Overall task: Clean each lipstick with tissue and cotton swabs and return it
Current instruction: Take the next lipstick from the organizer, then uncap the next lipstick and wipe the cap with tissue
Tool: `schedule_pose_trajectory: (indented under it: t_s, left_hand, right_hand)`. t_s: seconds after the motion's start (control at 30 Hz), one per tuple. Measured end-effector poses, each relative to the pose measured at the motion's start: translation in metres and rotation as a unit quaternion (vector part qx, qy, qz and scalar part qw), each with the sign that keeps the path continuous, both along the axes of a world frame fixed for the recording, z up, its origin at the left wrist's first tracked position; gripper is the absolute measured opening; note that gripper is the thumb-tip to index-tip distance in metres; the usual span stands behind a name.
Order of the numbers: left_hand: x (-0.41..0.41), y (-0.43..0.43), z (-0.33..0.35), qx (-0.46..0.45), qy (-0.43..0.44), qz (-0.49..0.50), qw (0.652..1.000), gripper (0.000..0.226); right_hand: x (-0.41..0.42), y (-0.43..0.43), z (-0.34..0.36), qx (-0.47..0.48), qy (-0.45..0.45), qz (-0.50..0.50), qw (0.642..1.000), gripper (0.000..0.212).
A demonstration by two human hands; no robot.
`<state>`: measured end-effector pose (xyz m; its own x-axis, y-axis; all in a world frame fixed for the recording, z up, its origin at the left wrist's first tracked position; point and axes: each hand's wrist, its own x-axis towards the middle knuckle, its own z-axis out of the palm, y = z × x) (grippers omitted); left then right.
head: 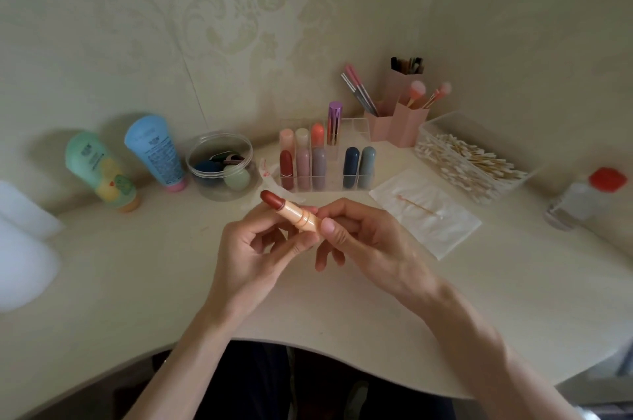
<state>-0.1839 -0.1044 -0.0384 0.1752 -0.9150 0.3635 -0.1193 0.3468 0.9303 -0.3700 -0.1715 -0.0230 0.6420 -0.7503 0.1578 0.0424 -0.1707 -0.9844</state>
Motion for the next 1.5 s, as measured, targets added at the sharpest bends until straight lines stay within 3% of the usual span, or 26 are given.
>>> schedule_pose_trajectory:
  t_s: [0.2, 0.33, 0.47, 0.57, 0.7, 0.83, 0.97, 1.03, 1.17, 1.33, 1.43, 1.5]
  left_hand:
    - [0.002, 0.007, 0.012, 0.002, 0.092, 0.067, 0.993, 0.019]
    - [0.026, 0.015, 0.016, 0.018, 0.061, 0.099, 0.993, 0.022]
    - [0.048, 0.017, 0.007, 0.104, -0.005, 0.119, 0.987, 0.016]
    - [0.053, 0.013, -0.002, 0.136, -0.019, 0.138, 0.981, 0.011]
    - [0.055, 0.012, -0.004, 0.140, -0.042, 0.150, 0.978, 0.009]
    - [0.057, 0.015, -0.001, 0.120, -0.032, 0.187, 0.975, 0.006]
    - [0.057, 0.018, -0.001, 0.117, -0.006, 0.198, 0.973, 0.007]
    - [0.057, 0.019, -0.001, 0.118, 0.006, 0.192, 0.974, 0.008]
    - [0.055, 0.022, 0.004, 0.102, 0.028, 0.155, 0.982, 0.009]
    - [0.046, 0.025, 0.010, 0.071, 0.053, 0.102, 0.991, 0.012]
    - [0.036, 0.025, 0.018, 0.045, 0.052, 0.073, 0.995, 0.014]
    - [0.028, 0.023, 0.024, 0.022, 0.054, 0.068, 0.996, 0.019]
  right_hand:
    - [-0.002, -0.004, -0.002, 0.002, 0.008, -0.055, 0.998, 0.030]
    - [0.002, -0.012, -0.007, -0.078, 0.061, -0.134, 0.986, 0.010]
    - [0.016, -0.015, -0.001, -0.217, 0.194, -0.152, 0.945, 0.015]
    - [0.038, -0.015, 0.005, -0.279, 0.236, -0.135, 0.921, 0.024]
    - [0.071, -0.014, -0.001, -0.348, 0.262, -0.150, 0.888, 0.033]
    - [0.098, -0.017, -0.008, -0.415, 0.332, -0.179, 0.828, 0.044]
    - [0.112, -0.015, -0.011, -0.473, 0.327, -0.235, 0.784, 0.026]
    - [0.110, -0.016, -0.010, -0.482, 0.275, -0.258, 0.791, 0.017]
    - [0.100, -0.017, 0.002, -0.440, 0.147, -0.275, 0.842, 0.010]
    - [0.072, -0.015, 0.019, -0.262, 0.059, -0.259, 0.928, 0.015]
    - [0.053, -0.018, 0.026, -0.229, -0.031, -0.270, 0.934, 0.011]
    - [0.039, -0.020, 0.030, -0.211, -0.080, -0.278, 0.934, 0.022]
